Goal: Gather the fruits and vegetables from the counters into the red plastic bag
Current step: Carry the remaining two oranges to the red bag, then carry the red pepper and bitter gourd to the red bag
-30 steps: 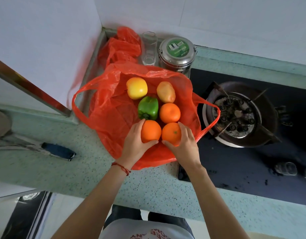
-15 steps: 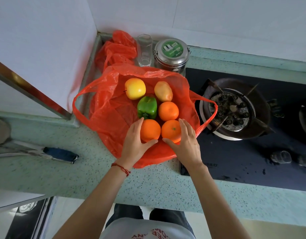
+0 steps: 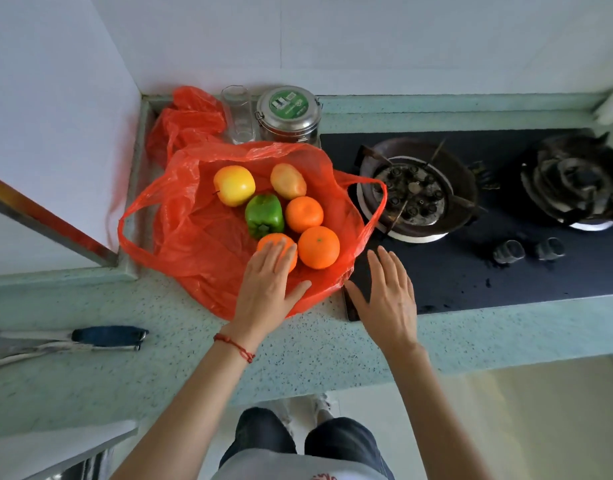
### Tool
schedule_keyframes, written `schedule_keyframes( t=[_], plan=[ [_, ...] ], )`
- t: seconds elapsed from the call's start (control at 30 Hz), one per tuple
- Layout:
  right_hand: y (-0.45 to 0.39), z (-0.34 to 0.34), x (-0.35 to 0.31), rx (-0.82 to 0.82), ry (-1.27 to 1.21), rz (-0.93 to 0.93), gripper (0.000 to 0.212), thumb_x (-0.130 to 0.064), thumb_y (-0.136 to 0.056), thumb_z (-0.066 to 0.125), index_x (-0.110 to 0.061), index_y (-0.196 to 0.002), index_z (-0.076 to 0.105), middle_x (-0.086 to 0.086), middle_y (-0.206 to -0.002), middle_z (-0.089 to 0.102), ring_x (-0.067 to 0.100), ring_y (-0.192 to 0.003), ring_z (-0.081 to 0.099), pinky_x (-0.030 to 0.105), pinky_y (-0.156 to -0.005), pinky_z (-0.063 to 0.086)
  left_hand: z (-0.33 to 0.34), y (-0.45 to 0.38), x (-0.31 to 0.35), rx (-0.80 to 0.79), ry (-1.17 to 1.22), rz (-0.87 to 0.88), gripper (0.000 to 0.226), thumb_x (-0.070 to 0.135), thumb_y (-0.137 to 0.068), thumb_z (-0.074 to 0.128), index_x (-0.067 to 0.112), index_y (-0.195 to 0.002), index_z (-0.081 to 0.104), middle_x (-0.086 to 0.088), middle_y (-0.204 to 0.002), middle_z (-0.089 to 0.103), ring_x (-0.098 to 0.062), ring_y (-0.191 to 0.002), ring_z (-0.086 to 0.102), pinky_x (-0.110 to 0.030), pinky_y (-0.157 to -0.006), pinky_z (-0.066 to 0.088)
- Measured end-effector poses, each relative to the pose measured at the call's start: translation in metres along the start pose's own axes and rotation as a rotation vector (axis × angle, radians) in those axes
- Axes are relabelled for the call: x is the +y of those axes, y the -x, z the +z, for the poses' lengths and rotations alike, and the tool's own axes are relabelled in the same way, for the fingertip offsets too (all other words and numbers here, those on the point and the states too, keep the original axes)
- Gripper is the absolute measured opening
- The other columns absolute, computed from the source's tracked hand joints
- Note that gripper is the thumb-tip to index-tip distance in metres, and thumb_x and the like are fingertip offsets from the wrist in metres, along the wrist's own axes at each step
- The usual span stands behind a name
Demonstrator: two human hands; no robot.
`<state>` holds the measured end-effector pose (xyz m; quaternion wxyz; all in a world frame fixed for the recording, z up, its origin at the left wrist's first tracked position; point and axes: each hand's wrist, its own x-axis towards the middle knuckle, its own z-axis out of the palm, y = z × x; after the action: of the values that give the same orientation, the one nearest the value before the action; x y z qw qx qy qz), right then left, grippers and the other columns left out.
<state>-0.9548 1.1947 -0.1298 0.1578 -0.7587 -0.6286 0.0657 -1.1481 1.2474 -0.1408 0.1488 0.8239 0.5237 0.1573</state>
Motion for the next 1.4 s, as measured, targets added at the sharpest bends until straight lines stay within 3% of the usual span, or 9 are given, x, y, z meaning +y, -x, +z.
schedule_keyframes(
  t=[0.1, 0.3, 0.4, 0.8, 0.93, 1.17, 1.4],
  plan=[
    [0.022, -0.011, 0.016, 0.051, 0.075, 0.075, 0.060, -0.044, -0.087, 0.055, -0.005, -0.132, 0.045, 0.017, -0.139, 0.046, 0.033, -0.131, 0.040, 0.044, -0.105, 0.033, 0.001, 0.000, 0.014, -0.059, -0.032, 0.093, 0.064, 0.050, -0.085, 0.039, 0.004, -0.130, 0.047, -0.019, -0.132, 0.052, -0.038, -0.124, 0.047, -0.053, -0.097, 0.043],
    [0.070, -0.042, 0.053, 0.157, 0.116, 0.276, 0.061, -0.050, -0.087, 0.040, -0.005, -0.129, 0.048, 0.017, -0.135, 0.050, 0.034, -0.127, 0.045, 0.045, -0.101, 0.039, 0.009, -0.003, 0.067, -0.148, -0.034, 0.285, 0.061, 0.048, -0.085, 0.039, 0.005, -0.127, 0.050, -0.018, -0.131, 0.054, -0.038, -0.122, 0.048, -0.053, -0.096, 0.044],
    [0.100, -0.057, 0.073, 0.207, 0.126, 0.373, 0.060, -0.048, -0.087, 0.046, -0.005, -0.129, 0.048, 0.018, -0.135, 0.050, 0.036, -0.126, 0.046, 0.046, -0.101, 0.039, 0.019, -0.003, 0.104, -0.185, -0.037, 0.402, 0.060, 0.047, -0.084, 0.041, 0.004, -0.126, 0.051, -0.018, -0.129, 0.055, -0.037, -0.121, 0.050, -0.053, -0.095, 0.045],
    [0.249, -0.108, 0.166, 0.366, 0.163, 0.764, 0.061, -0.050, -0.089, 0.034, -0.002, -0.123, 0.053, 0.021, -0.127, 0.056, 0.037, -0.121, 0.051, 0.047, -0.099, 0.041, 0.076, 0.032, 0.269, -0.320, -0.109, 0.764, 0.062, 0.048, -0.084, 0.037, 0.003, -0.124, 0.053, -0.019, -0.125, 0.058, -0.036, -0.117, 0.053, -0.050, -0.095, 0.044],
    [0.303, -0.118, 0.192, 0.395, 0.171, 0.892, 0.060, -0.048, -0.087, 0.038, -0.002, -0.122, 0.054, 0.021, -0.126, 0.057, 0.037, -0.120, 0.051, 0.046, -0.098, 0.041, 0.095, 0.056, 0.319, -0.355, -0.128, 0.884, 0.063, 0.049, -0.083, 0.037, 0.003, -0.124, 0.053, -0.019, -0.126, 0.058, -0.037, -0.118, 0.053, -0.050, -0.096, 0.043],
    [0.386, -0.137, 0.219, 0.414, 0.177, 1.123, 0.071, -0.057, -0.093, 0.017, -0.004, -0.122, 0.053, 0.020, -0.127, 0.057, 0.036, -0.121, 0.051, 0.047, -0.096, 0.044, 0.121, 0.099, 0.397, -0.420, -0.145, 1.071, 0.065, 0.051, -0.082, 0.035, 0.006, -0.127, 0.051, -0.019, -0.128, 0.057, -0.037, -0.120, 0.052, -0.054, -0.097, 0.040],
    [0.428, -0.149, 0.236, 0.425, 0.206, 1.286, 0.066, -0.053, -0.090, 0.029, -0.002, -0.121, 0.055, 0.019, -0.125, 0.058, 0.035, -0.118, 0.054, 0.048, -0.094, 0.045, 0.137, 0.112, 0.453, -0.435, -0.121, 1.209, 0.065, 0.052, -0.082, 0.035, 0.007, -0.125, 0.053, -0.017, -0.126, 0.058, -0.035, -0.119, 0.053, -0.054, -0.096, 0.040]
  ],
)
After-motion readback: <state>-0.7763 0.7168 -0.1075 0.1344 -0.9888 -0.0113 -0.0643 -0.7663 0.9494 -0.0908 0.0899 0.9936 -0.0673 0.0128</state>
